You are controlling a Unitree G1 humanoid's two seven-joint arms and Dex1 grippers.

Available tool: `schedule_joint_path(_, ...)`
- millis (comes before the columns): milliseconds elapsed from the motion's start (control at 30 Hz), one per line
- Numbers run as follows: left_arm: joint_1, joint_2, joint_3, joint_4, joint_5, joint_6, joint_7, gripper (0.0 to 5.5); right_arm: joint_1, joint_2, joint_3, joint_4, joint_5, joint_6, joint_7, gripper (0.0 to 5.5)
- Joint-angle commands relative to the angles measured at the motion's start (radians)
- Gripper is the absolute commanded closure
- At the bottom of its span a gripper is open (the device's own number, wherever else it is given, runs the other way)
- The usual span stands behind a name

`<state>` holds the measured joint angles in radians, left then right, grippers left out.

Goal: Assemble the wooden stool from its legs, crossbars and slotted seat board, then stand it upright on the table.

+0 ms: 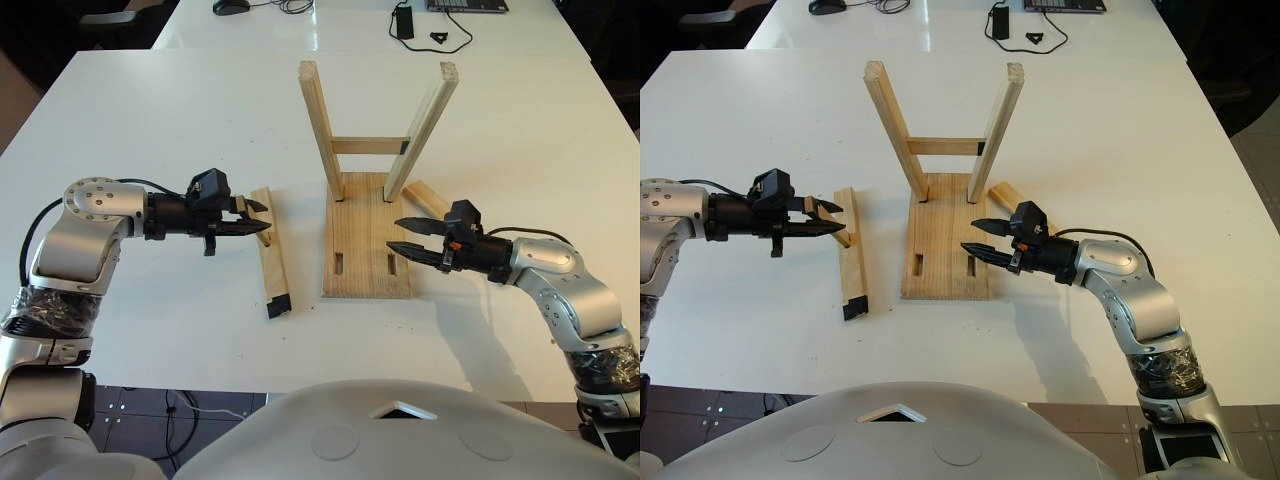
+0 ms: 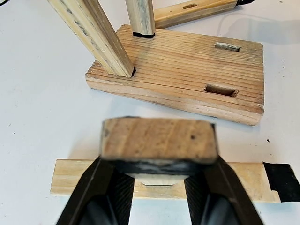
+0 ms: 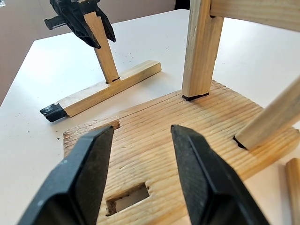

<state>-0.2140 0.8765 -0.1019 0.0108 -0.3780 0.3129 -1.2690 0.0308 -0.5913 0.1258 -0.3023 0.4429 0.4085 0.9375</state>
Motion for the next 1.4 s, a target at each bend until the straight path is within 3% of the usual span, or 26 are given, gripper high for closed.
schedule_joint_path(33,0.124,-0.07,-0.124,0.109,0.054,0.062,-0.005,4.21,-0.015,-0.007,0.015,0.017,-0.03,-0.013,0.002,3.26)
schedule_joint_path(433,0.2,-0.135,-0.076,0.144,-0.008,0.041,0.087,4.21,-0.051,-0.027,0.002,0.039,-0.031,-0.009,0.023,3.26)
schedule_joint_path(533,0.189,-0.146,-0.069,0.138,-0.018,0.052,0.116,3.5,-0.058,-0.03,-0.003,0.045,-0.031,-0.01,0.026,3.26)
schedule_joint_path(800,0.188,-0.149,-0.014,0.032,-0.045,0.073,0.163,2.6,-0.074,-0.029,-0.008,0.054,-0.034,-0.014,0.03,3.26)
schedule_joint_path(1133,0.177,-0.038,0.178,-0.215,-0.154,0.148,0.138,2.6,-0.062,-0.029,-0.026,0.055,-0.041,-0.031,0.02,3.26)
schedule_joint_path(1300,0.169,-0.001,0.299,-0.339,-0.301,0.23,0.114,2.6,-0.062,-0.03,-0.032,0.058,-0.04,-0.039,0.015,3.26)
schedule_joint_path(1400,0.109,-0.039,0.378,-0.366,-0.45,0.314,0.184,2.6,-0.066,-0.028,-0.034,0.062,-0.039,-0.04,0.013,3.26)
